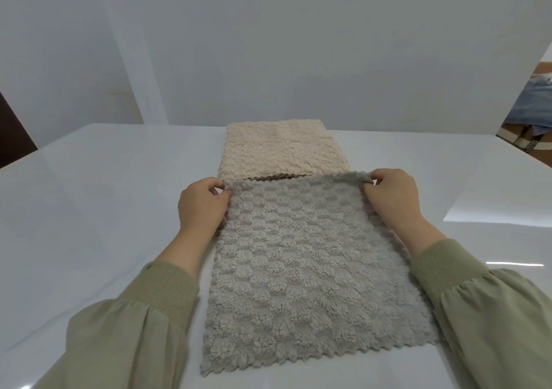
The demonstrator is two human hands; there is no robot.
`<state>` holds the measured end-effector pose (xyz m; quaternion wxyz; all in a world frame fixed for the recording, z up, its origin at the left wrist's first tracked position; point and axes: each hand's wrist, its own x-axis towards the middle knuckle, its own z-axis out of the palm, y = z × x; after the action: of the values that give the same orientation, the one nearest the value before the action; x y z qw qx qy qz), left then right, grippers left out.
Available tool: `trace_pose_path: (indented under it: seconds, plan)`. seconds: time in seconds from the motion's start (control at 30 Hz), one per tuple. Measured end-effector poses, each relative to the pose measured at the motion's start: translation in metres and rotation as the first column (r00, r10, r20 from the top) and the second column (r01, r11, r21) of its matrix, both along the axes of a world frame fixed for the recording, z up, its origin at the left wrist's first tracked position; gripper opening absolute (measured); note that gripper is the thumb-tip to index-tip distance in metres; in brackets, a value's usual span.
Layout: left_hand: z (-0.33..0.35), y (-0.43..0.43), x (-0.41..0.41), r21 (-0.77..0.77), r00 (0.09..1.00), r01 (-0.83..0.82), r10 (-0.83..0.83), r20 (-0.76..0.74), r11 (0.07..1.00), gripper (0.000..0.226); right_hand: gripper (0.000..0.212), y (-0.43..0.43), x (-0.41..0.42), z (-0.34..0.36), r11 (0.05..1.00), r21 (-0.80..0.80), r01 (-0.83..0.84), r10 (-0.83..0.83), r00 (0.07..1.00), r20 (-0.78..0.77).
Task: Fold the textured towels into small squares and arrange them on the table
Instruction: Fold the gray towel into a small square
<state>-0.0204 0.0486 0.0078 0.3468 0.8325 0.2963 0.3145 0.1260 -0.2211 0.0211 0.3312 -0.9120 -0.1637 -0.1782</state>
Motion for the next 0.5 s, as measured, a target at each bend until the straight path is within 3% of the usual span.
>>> trace_pose_path:
  seconds: [0.07,0.13,0.23,0.33,0.4,0.5]
  plan:
    - [0.003,-0.004,-0.002,0.04,0.998,-0.035,0.033,0.048,0.999,0.009,0.032,0.002,-0.002,0.005,0.998,0.03,0.053,-0.052,0.999,-0.013]
    - [0.005,-0.009,-0.002,-0.009,0.992,-0.014,0.015,0.122,1.0,0.012,0.03,0.005,-0.001,0.005,0.994,0.091,0.064,-0.052,0.991,-0.12]
    - [0.01,-0.014,-0.005,-0.152,0.959,0.078,-0.033,0.283,0.985,0.016,0.011,0.012,-0.007,0.006,0.892,0.449,0.049,0.141,0.915,-0.378]
    - [0.011,-0.008,-0.006,-0.193,0.927,0.141,-0.062,0.369,0.971,0.017,0.02,0.015,-0.012,0.017,0.728,0.686,0.008,0.28,0.909,-0.309]
    - [0.013,-0.011,-0.011,-0.304,0.904,0.201,-0.057,0.424,0.931,0.019,0.026,0.012,-0.017,0.021,0.677,0.735,-0.034,0.314,0.917,-0.247]
    - [0.017,-0.02,-0.021,-0.474,0.893,0.243,-0.004,0.45,0.847,0.018,0.024,0.005,-0.024,0.01,0.652,0.759,0.014,0.322,0.9,-0.293]
